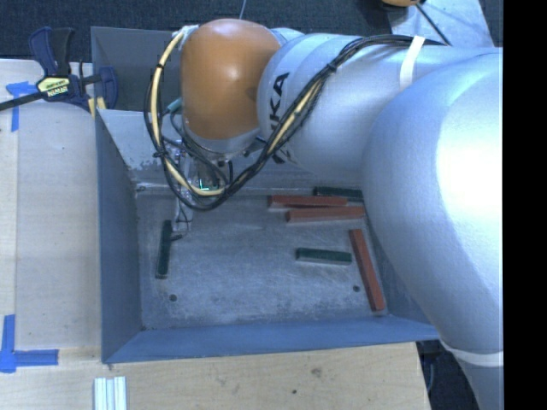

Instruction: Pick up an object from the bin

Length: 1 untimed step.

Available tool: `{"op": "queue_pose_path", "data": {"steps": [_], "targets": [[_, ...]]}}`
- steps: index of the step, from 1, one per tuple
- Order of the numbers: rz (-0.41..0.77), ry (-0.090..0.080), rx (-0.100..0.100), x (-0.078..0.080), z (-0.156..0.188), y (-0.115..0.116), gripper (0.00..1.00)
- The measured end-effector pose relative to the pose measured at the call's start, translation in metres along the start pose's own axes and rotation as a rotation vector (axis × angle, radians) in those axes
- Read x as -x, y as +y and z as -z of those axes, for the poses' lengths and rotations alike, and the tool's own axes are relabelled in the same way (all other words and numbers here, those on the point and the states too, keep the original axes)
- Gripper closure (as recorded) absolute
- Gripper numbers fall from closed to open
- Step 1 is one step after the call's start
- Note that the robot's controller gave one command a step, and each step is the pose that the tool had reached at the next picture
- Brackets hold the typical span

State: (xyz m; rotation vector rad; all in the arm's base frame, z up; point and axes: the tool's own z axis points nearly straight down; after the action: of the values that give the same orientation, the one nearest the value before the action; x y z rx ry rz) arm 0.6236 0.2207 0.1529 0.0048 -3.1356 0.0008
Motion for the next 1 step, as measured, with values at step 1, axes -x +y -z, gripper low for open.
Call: {"op": "queue_pose_path", "data": {"steps": [1], "targets": [[-0.003,-0.008,0.002,0.0023,0.0052,-0.0006,0.0]]}}
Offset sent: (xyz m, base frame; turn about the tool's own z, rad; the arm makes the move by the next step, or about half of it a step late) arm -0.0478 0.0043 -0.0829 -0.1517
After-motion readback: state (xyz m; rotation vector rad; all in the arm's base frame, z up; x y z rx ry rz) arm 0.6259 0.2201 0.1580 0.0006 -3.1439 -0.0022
